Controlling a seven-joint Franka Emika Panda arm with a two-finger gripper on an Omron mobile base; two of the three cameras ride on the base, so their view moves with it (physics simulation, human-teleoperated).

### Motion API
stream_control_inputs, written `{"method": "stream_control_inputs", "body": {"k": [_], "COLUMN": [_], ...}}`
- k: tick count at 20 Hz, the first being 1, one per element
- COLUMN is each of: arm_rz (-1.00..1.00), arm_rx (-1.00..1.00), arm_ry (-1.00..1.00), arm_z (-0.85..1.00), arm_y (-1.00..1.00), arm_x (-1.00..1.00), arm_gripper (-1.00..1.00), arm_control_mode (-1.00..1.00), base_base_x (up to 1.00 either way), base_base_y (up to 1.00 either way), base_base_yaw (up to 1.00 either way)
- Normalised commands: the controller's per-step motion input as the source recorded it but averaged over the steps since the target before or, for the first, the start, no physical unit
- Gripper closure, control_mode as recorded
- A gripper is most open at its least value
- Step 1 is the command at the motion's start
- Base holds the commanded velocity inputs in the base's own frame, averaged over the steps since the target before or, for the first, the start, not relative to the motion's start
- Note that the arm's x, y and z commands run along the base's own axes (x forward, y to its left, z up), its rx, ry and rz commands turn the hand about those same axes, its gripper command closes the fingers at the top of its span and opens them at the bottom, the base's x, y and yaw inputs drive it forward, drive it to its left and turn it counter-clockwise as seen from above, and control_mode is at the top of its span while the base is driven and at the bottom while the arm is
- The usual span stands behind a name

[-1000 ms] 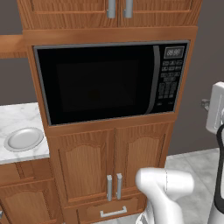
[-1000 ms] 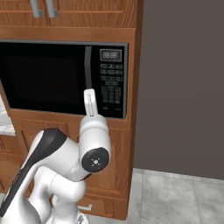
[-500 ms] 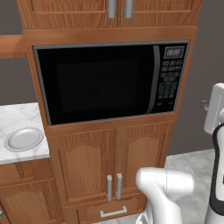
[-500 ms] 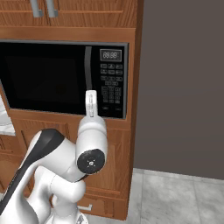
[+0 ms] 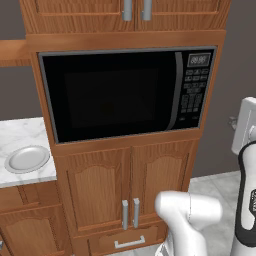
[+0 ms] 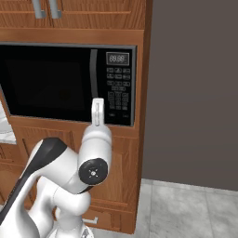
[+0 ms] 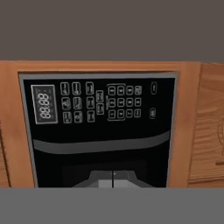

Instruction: Pick the cheese from the counter and place it in the microwave. Then turn on the microwave.

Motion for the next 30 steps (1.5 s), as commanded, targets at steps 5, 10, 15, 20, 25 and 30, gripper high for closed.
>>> {"method": "stream_control_inputs", "body": {"k": [5, 10, 15, 20, 25, 30], "arm_rz": [-0.03, -0.02, -0.03, -0.03, -0.02, -0.02], "arm_rx": [0.04, 0.04, 0.04, 0.03, 0.03, 0.03], "arm_ry": [0.02, 0.02, 0.01, 0.01, 0.00, 0.00], "arm_z": [-0.12, -0.08, -0.07, -0.09, -0.09, -0.09], "arm_y": [0.00, 0.00, 0.00, 0.00, 0.00, 0.00], "arm_x": [0.04, 0.06, 0.08, 0.11, 0.11, 0.13], "arm_gripper": [1.00, 1.00, 1.00, 1.00, 1.00, 1.00], "arm_control_mode": [-1.00, -1.00, -1.00, -1.00, -1.00, -1.00], "base_base_x": [0.00, 0.00, 0.00, 0.00, 0.00, 0.00], "base_base_y": [0.00, 0.00, 0.00, 0.00, 0.00, 0.00], "base_base_yaw": [0.00, 0.00, 0.00, 0.00, 0.00, 0.00]}}
